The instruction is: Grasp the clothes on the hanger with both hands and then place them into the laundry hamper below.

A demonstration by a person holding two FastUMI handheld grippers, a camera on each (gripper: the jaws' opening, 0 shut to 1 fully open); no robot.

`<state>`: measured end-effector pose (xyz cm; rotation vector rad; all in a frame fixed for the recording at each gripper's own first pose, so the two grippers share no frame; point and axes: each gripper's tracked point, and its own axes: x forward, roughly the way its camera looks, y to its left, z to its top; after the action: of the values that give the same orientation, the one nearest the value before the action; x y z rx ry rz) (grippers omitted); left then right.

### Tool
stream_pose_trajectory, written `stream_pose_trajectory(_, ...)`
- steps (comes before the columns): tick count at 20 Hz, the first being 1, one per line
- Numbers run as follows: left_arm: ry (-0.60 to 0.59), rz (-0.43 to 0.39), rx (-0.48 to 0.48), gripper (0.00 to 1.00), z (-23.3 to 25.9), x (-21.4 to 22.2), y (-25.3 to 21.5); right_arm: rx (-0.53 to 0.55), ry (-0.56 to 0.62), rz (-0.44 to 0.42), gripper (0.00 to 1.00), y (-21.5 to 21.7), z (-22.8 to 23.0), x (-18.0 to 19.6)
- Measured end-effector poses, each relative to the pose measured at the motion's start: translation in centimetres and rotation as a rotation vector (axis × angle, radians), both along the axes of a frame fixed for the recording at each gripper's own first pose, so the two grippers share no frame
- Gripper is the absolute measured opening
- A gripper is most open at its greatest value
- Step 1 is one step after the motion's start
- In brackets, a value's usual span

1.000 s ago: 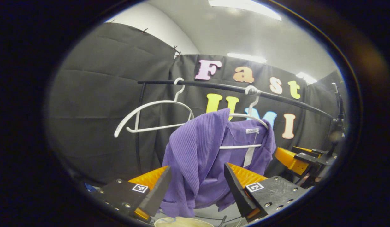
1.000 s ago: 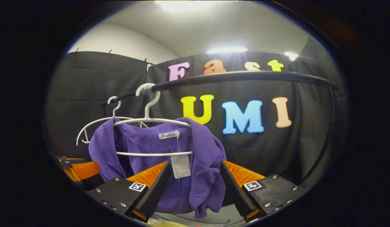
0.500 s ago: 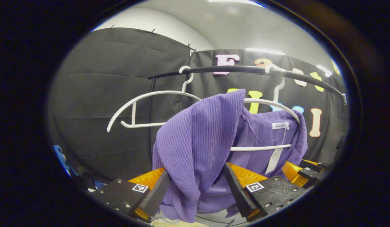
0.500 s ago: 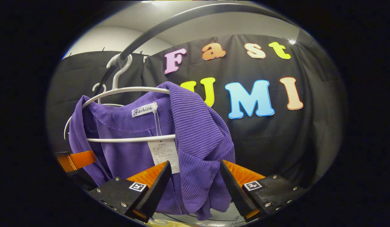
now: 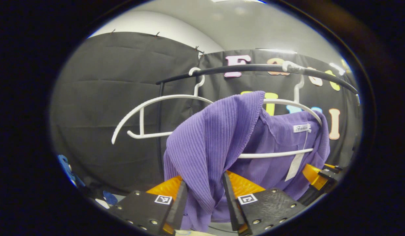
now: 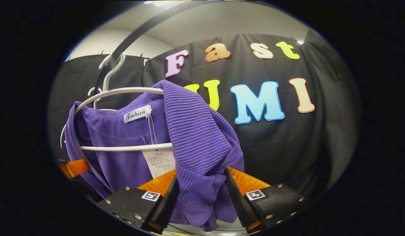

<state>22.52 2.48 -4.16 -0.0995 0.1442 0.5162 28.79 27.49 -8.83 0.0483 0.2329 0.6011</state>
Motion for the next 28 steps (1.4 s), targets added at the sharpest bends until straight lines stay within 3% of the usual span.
stream_pose_trajectory(1, -0.022, -0.007, -0.022, 0.45, 0.1, 0.1, 0.6, 0.006, -0.002, -0.013, 0.61, -0.3, 0.0, 0.1)
stream_pose_trajectory(3, -0.064, -0.042, -0.083, 0.28, 0.2, 0.4, 0.9, 0.011, -0.003, -0.026, 0.36, -0.4, 0.0, -0.4)
stream_pose_trajectory(4, -0.068, -0.073, -0.110, 0.20, 0.1, 0.4, 0.7, -0.001, 0.000, -0.028, 0.31, -0.5, -0.1, -0.7)
stream_pose_trajectory(5, -0.069, -0.107, -0.121, 0.20, 0.1, 0.1, 0.6, -0.011, -0.006, -0.026, 0.19, -0.7, -0.1, -0.9)
stream_pose_trajectory(7, -0.062, -0.160, -0.105, 0.15, 0.0, -0.4, 0.3, -0.025, -0.011, 0.012, 0.08, -0.2, 0.1, -1.4)
stream_pose_trajectory(9, -0.049, -0.190, -0.054, 0.24, 0.2, -0.7, 0.1, -0.013, 0.009, 0.043, 0.02, 0.5, -0.1, -1.7)
stream_pose_trajectory(10, -0.062, -0.169, -0.039, 0.24, -0.2, -0.6, 0.7, -0.003, 0.016, 0.049, 0.01, 0.6, -0.1, -1.7)
stream_pose_trajectory(11, -0.065, -0.181, -0.050, 0.01, 0.5, -1.2, 0.2, 0.001, 0.025, 0.060, 0.00, 0.9, -0.3, -1.8)
stream_pose_trajectory(12, -0.064, -0.189, -0.065, 0.07, 0.5, -1.1, 0.0, 0.000, 0.021, 0.059, 0.00, 0.9, -0.2, -1.6)
stream_pose_trajectory(14, -0.075, -0.207, -0.093, 0.01, 0.4, -1.5, 0.1, -0.003, 0.006, 0.052, 0.00, 0.6, 0.0, -1.4)
stream_pose_trajectory(18, -0.125, -0.212, -0.137, 0.01, 1.7, -3.5, -0.7, 0.007, 0.005, 0.028, 0.00, -0.8, 0.3, -1.2)
stream_pose_trajectory(21, -0.131, -0.199, -0.121, 0.01, 3.0, -4.4, -0.8, 0.006, -0.015, -0.001, 0.00, -2.1, 0.5, -0.8)
stream_pose_trajectory(23, -0.160, -0.197, -0.119, 0.06, 4.7, -5.5, -1.2, 0.026, -0.044, -0.030, 0.00, -3.3, 1.2, -0.5)
stream_pose_trajectory(24, -0.171, -0.195, -0.105, 0.01, 5.5, -6.1, -1.2, 0.041, -0.061, -0.045, 0.00, -4.0, 1.7, -0.4)
stream_pose_trajectory(27, -0.192, -0.188, -0.066, 0.01, 7.9, -7.2, -1.0, 0.072, -0.122, -0.098, 0.00, -5.4, 3.4, 0.8)
stream_pose_trajectory(28, -0.202, -0.179, -0.053, 0.06, 8.7, -7.6, -0.8, 0.077, -0.135, -0.112, 0.00, -5.8, 3.9, 1.4)
